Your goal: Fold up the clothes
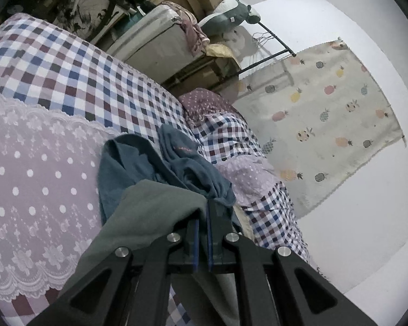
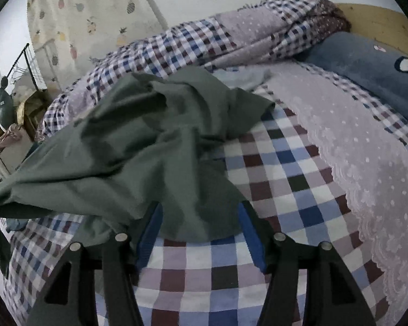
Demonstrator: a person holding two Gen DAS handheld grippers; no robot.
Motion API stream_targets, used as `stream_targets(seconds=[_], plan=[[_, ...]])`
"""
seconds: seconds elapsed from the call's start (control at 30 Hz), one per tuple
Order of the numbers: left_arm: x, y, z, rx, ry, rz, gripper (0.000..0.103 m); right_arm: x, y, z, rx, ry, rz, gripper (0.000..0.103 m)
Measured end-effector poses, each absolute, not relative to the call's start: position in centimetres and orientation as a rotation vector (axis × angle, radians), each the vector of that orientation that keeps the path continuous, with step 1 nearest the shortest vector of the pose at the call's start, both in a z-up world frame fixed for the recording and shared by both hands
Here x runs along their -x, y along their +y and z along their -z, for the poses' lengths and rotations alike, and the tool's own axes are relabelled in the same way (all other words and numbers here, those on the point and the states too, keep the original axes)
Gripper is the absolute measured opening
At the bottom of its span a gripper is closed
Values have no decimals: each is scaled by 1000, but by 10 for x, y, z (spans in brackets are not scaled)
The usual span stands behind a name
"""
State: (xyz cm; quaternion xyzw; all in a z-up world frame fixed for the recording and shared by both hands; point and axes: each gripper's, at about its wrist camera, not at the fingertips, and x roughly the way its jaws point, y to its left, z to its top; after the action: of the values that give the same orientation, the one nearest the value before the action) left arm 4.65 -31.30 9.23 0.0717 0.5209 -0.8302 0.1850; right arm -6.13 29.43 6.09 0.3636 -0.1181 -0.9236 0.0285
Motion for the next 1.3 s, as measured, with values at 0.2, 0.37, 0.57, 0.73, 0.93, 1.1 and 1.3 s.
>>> stream_targets(seconds=[0.2, 0.37, 0.57, 0.73, 0.93, 1.1, 1.3], plan=[[-40, -317, -83, -246, 1462, 2325, 3, 67, 286, -50, -1168, -325, 2847, 61], [-34, -320, -74, -288, 1448, 2312, 3, 74, 279, -44, -1193, -291, 2841, 61], [-28, -321, -65, -357, 1433, 2288, 3, 81, 271, -38, -1242, -241, 2832, 41], [-23, -320, -56, -437, 1441, 2250, 3, 80, 268, -38, -1248, -223, 2842, 7], [-19, -316, -47, -526, 1426, 2170, 17, 72, 256, -54, -1137, -228, 2808, 2], [-17, -304, -53, -531, 1402, 2199, 51, 64, 236, -73, -1012, -206, 2738, 2], [-3, -278, -64, -610, 1362, 2309, 74, 51, 234, -100, -861, -313, 2673, 2]])
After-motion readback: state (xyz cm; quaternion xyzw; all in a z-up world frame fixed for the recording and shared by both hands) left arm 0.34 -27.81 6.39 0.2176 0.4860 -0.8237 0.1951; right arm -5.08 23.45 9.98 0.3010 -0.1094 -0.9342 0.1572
